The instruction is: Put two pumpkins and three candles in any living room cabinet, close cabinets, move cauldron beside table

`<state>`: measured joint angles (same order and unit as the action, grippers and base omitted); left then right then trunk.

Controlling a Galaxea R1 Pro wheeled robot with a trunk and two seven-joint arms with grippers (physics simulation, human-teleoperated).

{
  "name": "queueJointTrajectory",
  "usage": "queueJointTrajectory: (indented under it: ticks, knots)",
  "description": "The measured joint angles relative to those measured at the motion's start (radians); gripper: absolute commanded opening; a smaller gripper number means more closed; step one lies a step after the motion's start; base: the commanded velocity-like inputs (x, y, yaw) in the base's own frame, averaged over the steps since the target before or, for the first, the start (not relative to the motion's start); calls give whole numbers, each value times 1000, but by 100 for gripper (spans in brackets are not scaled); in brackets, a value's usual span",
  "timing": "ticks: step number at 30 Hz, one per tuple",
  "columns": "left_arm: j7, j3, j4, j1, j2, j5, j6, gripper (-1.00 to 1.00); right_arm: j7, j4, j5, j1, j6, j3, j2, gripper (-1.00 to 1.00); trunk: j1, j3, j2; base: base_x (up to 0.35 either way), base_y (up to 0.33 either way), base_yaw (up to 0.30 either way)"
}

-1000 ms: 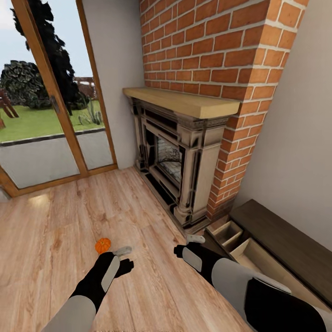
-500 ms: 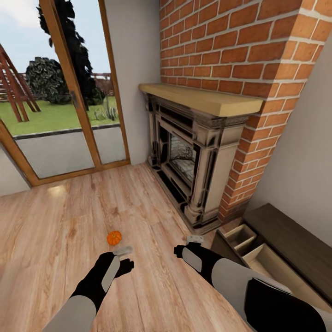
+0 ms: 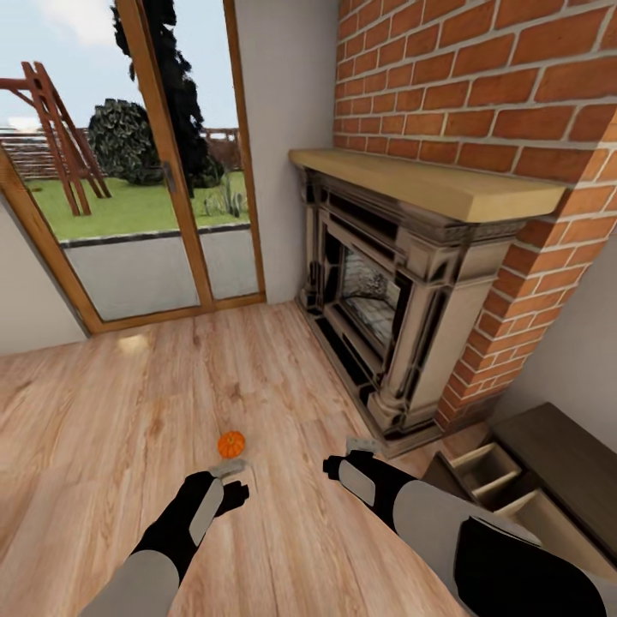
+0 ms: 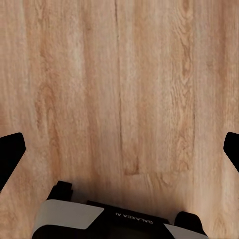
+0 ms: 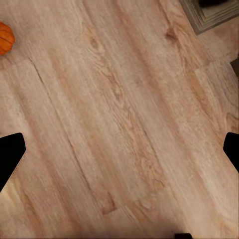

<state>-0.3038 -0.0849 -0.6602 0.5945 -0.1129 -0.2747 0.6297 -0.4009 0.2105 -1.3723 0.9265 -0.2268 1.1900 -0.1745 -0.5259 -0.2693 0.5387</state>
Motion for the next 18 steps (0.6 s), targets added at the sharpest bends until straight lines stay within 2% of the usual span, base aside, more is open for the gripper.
queueJointTrajectory:
  ticks: [9, 13, 16, 17, 18]
  knots:
    - [-4, 1, 7, 0, 2, 0, 7, 100, 1, -1, 0, 0, 0, -1, 0, 100, 0, -6, 0, 330, 11, 75]
    - [-21, 2, -48, 8, 2, 2, 35, 100, 1, -1, 0, -1, 0, 0, 0, 100, 0, -6, 0, 331, 1, 9]
    - [-72, 1, -133, 29, 0, 3, 136, 100, 1, -1, 0, 0, -2, 0, 0, 100, 0, -6, 0, 331, 0, 3]
    - [-111, 1, -171, 46, -1, 2, 209, 100, 1, -1, 1, 0, -3, 0, 0, 100, 0, -6, 0, 331, 0, 2]
    - [-132, 1, -188, 57, -2, 1, 246, 100, 2, -1, 1, -1, -3, 0, 0, 100, 0, -6, 0, 331, 0, 1]
